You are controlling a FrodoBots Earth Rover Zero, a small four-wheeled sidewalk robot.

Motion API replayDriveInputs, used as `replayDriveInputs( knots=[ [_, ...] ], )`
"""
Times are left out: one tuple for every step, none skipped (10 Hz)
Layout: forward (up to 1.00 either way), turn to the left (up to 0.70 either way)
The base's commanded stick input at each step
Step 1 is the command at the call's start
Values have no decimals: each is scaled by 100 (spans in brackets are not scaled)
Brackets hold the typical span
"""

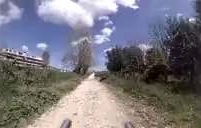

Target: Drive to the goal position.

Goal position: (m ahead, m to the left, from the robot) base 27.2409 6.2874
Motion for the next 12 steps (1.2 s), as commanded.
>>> replayDriveInputs(
  knots=[
    [85, -34],
    [85, 0],
    [85, 0],
    [85, 0],
    [85, 0],
    [85, 0],
    [85, 0],
    [85, 0],
    [85, 0],
    [85, 0],
    [85, -2],
    [85, -32]
  ],
)
